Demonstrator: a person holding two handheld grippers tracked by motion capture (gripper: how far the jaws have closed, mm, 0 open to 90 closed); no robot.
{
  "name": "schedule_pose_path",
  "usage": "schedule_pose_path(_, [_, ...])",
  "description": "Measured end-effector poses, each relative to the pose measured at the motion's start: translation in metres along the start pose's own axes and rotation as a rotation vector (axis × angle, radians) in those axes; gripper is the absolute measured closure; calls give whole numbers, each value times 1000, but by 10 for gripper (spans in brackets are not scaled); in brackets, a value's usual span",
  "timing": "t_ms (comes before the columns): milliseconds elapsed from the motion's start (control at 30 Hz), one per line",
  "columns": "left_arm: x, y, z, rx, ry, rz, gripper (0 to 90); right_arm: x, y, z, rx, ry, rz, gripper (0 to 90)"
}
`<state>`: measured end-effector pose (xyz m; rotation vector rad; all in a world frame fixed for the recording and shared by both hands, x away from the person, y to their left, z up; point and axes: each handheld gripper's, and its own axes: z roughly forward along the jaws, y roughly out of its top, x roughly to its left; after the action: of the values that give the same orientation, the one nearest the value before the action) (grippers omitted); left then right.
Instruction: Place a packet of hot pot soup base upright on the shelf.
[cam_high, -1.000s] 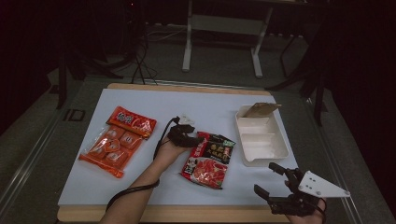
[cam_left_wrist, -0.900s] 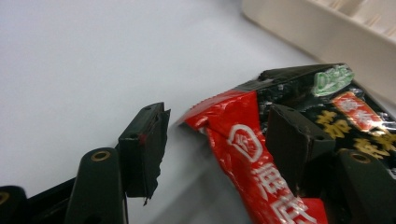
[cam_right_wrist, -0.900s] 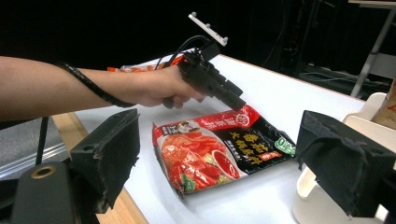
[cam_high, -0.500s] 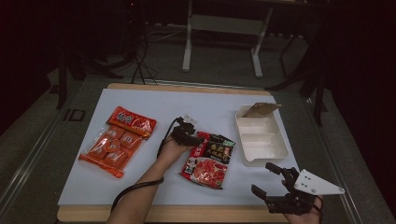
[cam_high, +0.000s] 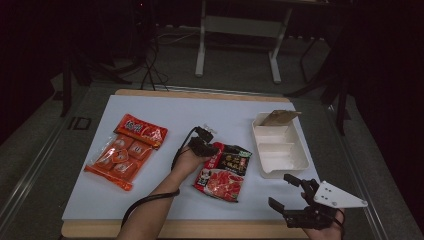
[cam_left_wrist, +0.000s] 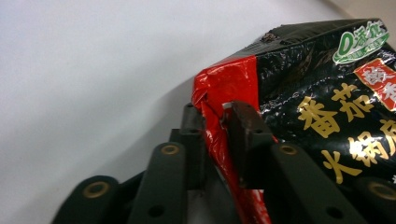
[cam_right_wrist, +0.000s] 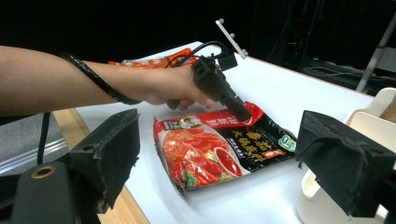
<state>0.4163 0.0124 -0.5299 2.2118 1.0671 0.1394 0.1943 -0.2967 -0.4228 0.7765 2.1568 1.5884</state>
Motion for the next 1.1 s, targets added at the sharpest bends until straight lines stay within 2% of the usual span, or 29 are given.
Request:
schedule_pose_path(33, [-1,1,0,8,3,-4,819,0,0,0,0,-1,0,136])
schedule_pose_path(67, [-4,2,0,12,15,12,836,0,0,0,0,0,0,137])
schedule_pose_path(133, [-4,2,0,12,10,-23,859,0,0,1,1,3,1,137])
schedule_pose_path(267, [-5,1,-1,4,15,-35,873,0,-1,1,6,5,2,137])
schedule_pose_path(300, [-8,1,-3,-11,28,-28,875,-1,-1,2,5,6,4,137])
schedule_pose_path(567, [-11,0,-22,-71,20,8,886,-2,0,2,5,3,6,137])
schedule_pose_path(867, [-16,-3,-47,-160,-9,16,889,-2,2,0,-10,-5,6,137])
schedule_pose_path(1100, [-26,-6,-68,-236,-14,36,891,-3,5,-3,-38,-1,28,121])
